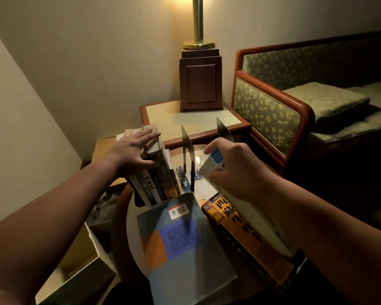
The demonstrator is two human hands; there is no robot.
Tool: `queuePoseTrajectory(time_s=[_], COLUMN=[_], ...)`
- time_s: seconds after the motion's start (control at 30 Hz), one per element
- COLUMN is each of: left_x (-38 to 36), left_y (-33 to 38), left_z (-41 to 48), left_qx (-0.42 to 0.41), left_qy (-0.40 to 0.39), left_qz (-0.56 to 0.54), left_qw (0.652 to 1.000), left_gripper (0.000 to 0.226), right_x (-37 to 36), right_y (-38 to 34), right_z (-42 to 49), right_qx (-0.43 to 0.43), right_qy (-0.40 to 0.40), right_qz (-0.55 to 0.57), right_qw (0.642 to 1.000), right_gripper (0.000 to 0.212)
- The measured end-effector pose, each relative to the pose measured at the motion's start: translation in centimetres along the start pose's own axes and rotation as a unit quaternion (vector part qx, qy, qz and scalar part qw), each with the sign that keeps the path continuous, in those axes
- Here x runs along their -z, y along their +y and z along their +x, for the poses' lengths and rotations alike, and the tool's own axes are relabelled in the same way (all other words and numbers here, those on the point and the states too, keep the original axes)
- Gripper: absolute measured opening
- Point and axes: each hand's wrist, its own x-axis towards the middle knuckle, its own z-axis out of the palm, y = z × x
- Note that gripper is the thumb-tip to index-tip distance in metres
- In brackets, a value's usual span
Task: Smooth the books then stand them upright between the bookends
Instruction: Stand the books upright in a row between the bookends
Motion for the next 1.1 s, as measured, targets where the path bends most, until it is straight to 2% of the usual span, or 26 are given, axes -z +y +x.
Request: queuePoseTrajectory(time_s=[0.2, 0.43, 0.6, 0.77, 0.87, 1.0, 1.1], left_x=[0.2, 0.2, 0.1, 0.0, -0.1, 0.2, 0.3], left_y=[0.1, -0.5, -0.4, -0.6, -0.6, -0.4, -0.2], left_z=[0.0, 0.4, 0.5, 0.5, 0.5, 0.3, 0.3], left_qx=[0.001, -0.003, 0.001, 0.003, 0.003, 0.007, 0.012], left_qy=[-0.007, -0.028, -0.023, -0.025, -0.021, -0.038, -0.038], left_qz=[0.008, -0.005, 0.007, 0.004, 0.003, -0.006, -0.003], left_qw=[1.0, 1.0, 1.0, 1.0, 1.0, 0.999, 0.999], left_gripper=[0.084, 0.089, 0.09, 0.086, 0.085, 0.091, 0.088], right_x=[1.0, -1.0, -4.3, -2.8, 0.3, 2.3, 2.1], right_y=[-2.7, -2.7, -1.6, -1.8, -2.1, -2.6, -3.2], right_z=[0.4, 1.2, -0.4, -0.2, 0.8, 2.0, 2.1], right_qx=[0.025, 0.052, 0.054, 0.001, -0.022, -0.099, -0.132], right_qy=[0.12, 0.252, 0.273, 0.218, 0.104, -0.057, -0.146], right_qz=[0.079, 0.156, 0.187, 0.136, 0.091, 0.061, 0.05], right_qw=[0.989, 0.954, 0.942, 0.966, 0.99, 0.992, 0.979], right_gripper=[0.042, 0.039, 0.035, 0.031, 0.031, 0.068, 0.071])
